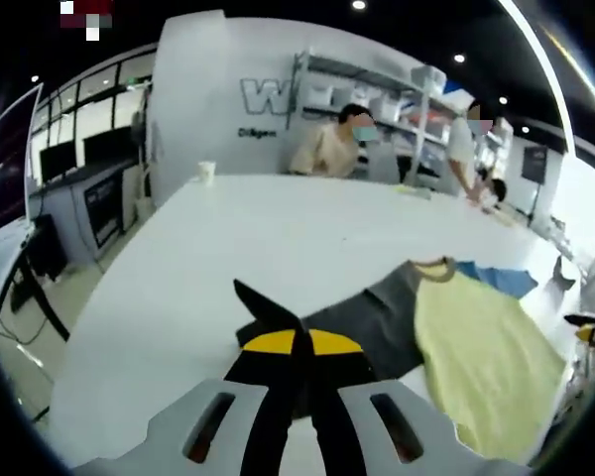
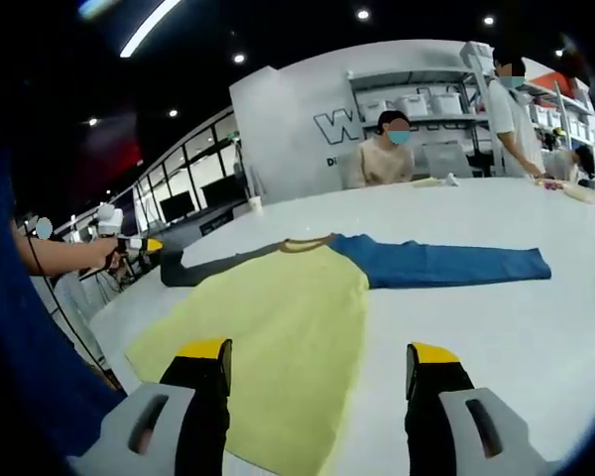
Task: Fold the garment on the visible template until the final outline fits inside the template.
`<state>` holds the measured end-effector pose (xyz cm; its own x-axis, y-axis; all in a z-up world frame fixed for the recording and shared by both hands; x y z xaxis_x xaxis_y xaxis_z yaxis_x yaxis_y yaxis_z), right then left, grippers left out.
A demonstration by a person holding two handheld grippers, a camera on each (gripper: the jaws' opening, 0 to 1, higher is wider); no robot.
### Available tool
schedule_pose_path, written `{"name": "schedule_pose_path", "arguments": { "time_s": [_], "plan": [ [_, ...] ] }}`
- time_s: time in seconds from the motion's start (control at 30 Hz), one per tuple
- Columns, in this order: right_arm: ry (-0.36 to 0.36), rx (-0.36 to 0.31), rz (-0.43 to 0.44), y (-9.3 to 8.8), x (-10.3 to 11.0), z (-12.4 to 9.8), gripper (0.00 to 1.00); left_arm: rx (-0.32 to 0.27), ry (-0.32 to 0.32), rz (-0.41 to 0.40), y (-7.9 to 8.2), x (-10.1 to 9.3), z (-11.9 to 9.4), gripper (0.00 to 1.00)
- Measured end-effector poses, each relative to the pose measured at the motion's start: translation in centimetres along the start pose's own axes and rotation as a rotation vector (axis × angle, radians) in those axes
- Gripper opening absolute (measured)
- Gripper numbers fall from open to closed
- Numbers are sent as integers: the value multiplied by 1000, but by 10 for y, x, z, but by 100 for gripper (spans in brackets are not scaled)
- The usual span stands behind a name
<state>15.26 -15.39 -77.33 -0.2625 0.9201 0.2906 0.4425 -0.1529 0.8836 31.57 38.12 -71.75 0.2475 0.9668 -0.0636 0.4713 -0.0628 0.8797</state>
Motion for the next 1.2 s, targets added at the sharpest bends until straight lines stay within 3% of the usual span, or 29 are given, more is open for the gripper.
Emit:
{"name": "schedule_pose_path", "arguments": {
  "time_s": [0.2,0.37,0.77,1.2],
  "plan": [
    [-7,-7,13,-1,-9,-7,72,-6,-47,37,9,-9,1,0],
    [-10,-19,21,1,-15,-12,73,-14,-74,66,22,-39,1,0],
    [-9,-30,43,-2,-21,-22,72,-23,-105,95,27,-62,3,0],
    [2,-35,59,-4,-30,-26,72,-55,-145,129,49,-95,7,0]
  ]
}}
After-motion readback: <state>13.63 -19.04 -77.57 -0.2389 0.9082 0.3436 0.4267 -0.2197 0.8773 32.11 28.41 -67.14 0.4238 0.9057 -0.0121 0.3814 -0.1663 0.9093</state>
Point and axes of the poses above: the point that each gripper's makers call its tool centre point, and the gripper's own axes: z roughly forward along the fingers, x roughly to its left, y roughly out of its top, the point moved 6 cm from there along -z, roughly backward along the fingers, and after that the axes turned 3 degrees about z, right-handed, at the moved point
